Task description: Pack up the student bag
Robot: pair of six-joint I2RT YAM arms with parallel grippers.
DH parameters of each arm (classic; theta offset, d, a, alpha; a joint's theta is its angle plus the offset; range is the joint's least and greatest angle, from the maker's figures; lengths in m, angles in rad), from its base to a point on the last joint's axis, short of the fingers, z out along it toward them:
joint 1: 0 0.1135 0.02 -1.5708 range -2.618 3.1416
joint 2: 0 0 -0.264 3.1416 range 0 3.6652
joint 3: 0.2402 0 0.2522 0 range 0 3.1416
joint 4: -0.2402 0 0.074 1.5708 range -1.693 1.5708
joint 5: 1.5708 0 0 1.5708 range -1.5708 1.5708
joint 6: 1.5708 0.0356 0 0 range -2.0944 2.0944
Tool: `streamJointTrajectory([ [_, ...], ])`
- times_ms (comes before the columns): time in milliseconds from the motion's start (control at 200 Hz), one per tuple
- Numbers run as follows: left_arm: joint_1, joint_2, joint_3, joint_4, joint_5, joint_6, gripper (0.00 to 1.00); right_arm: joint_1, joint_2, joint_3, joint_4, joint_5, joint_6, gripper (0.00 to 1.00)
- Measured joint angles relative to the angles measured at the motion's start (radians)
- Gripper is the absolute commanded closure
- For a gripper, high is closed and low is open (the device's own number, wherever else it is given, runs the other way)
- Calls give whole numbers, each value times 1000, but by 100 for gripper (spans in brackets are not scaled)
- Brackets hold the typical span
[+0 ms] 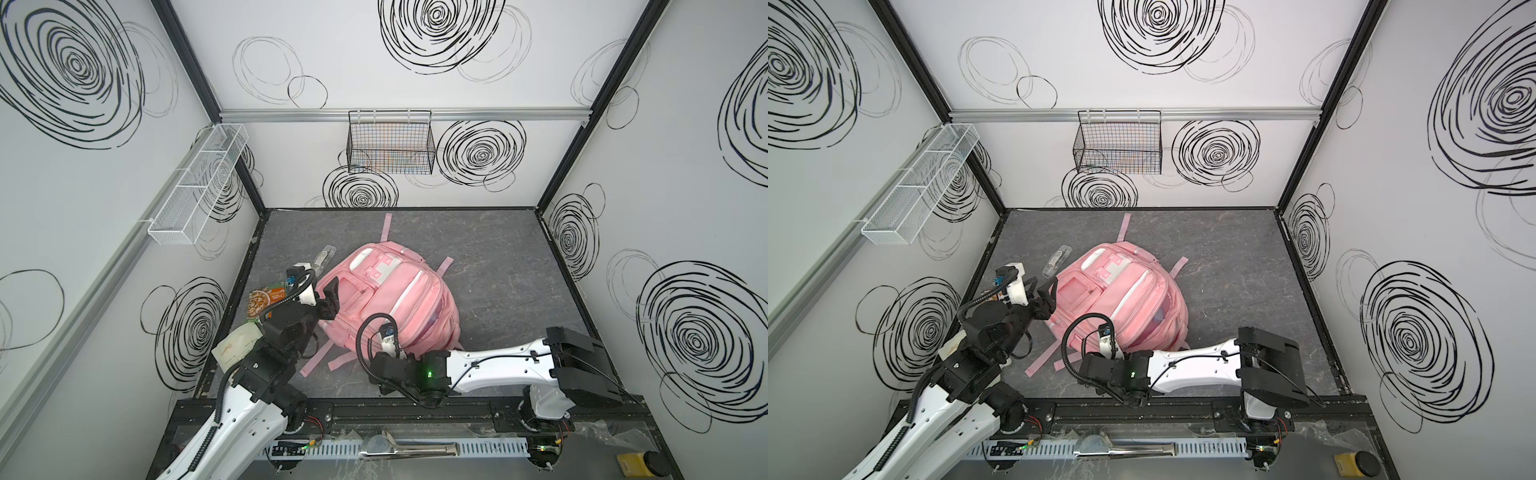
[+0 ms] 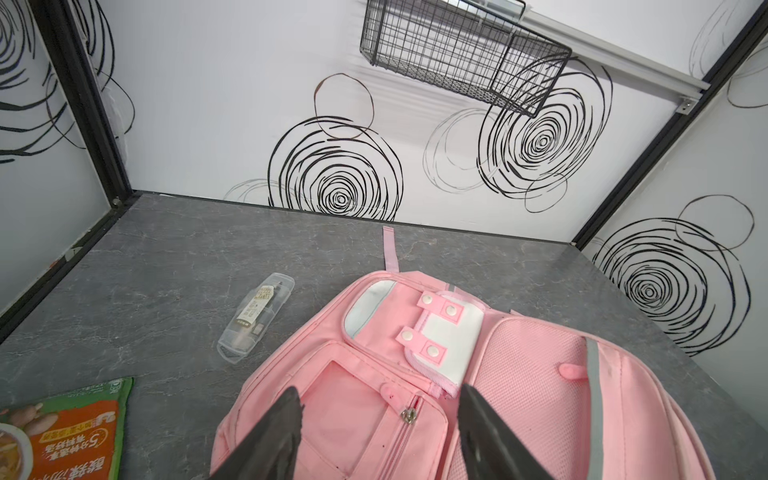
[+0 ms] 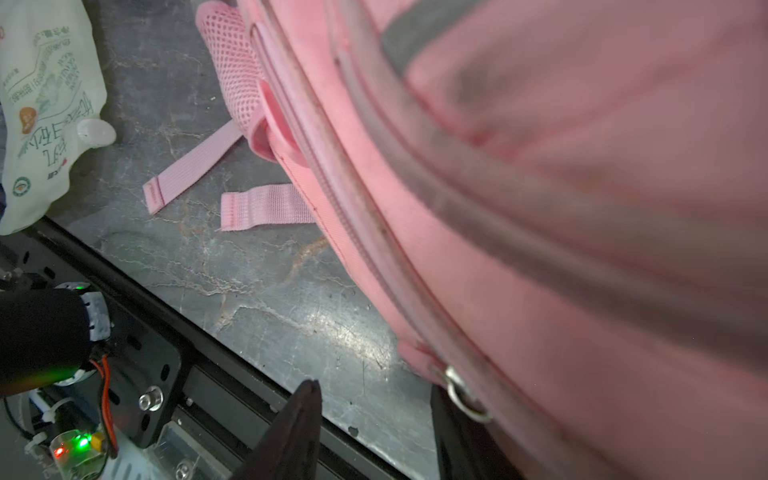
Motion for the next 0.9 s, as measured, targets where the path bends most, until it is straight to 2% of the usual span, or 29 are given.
streamJointTrajectory([
  [265,11,-8,-20,5,27,-13,37,-9,-9,0,-19,55,21,52],
  [465,11,-7,-22,5,37,-19,37,-65,-10,-3,-16,71,8,53],
  [705,10,-6,-23,5,39,-24,37,-128,-3,-23,3,70,-28,71],
  [900,10,8,-23,5,40,-24,38,-133,-10,-55,27,54,-66,100],
])
